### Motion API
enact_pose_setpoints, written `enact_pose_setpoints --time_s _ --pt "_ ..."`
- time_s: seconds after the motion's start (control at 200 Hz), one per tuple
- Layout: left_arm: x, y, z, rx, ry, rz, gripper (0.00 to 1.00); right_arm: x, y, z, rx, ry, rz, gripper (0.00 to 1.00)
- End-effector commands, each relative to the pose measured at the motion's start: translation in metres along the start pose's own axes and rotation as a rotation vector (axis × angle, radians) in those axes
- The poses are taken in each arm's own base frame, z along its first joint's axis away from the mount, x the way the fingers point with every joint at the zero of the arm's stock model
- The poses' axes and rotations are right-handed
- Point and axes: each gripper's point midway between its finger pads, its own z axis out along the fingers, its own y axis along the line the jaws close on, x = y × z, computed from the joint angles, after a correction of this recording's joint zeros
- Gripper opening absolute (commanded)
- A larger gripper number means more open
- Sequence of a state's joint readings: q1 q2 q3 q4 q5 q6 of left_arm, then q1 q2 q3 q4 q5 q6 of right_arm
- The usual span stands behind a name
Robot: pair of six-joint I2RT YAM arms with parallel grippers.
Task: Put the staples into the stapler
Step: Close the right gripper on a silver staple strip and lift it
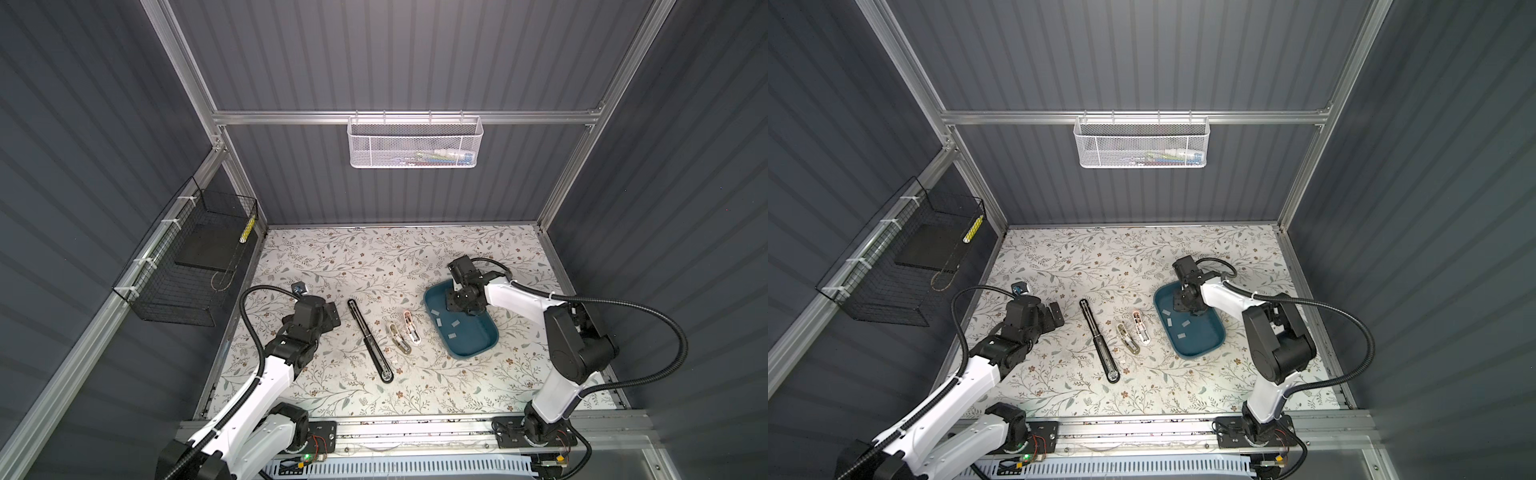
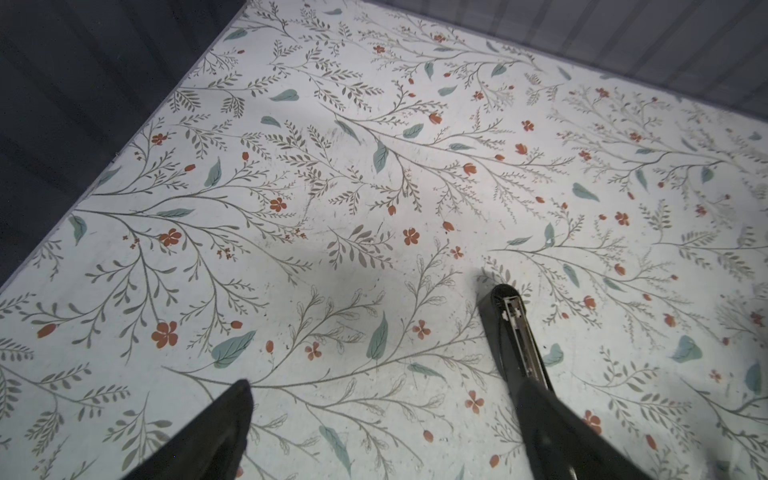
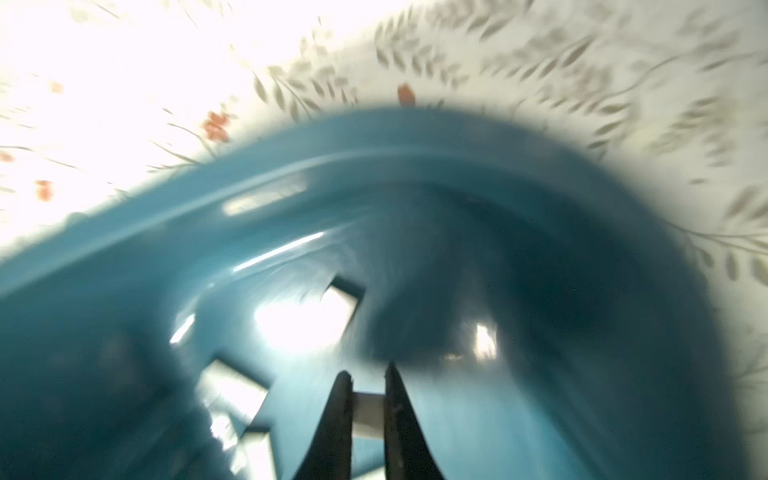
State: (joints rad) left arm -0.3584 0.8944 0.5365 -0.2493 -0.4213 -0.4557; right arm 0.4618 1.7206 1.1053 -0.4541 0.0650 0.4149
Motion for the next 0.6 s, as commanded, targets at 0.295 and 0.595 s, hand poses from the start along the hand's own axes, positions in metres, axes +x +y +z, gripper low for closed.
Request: enact_pose_setpoints --time_s 0.295,0.595 --pt "0.011 0.006 -0.015 0.045 -0.008 -0.037 0.99 -0.002 0.023 -0.019 -0.023 -0.076 -0.085 0.1" --pt "0.015 -0.003 -0.018 0.107 0.007 -0.035 0.99 0.006 0.052 -0.062 0.005 -0.164 -0.214 0.09"
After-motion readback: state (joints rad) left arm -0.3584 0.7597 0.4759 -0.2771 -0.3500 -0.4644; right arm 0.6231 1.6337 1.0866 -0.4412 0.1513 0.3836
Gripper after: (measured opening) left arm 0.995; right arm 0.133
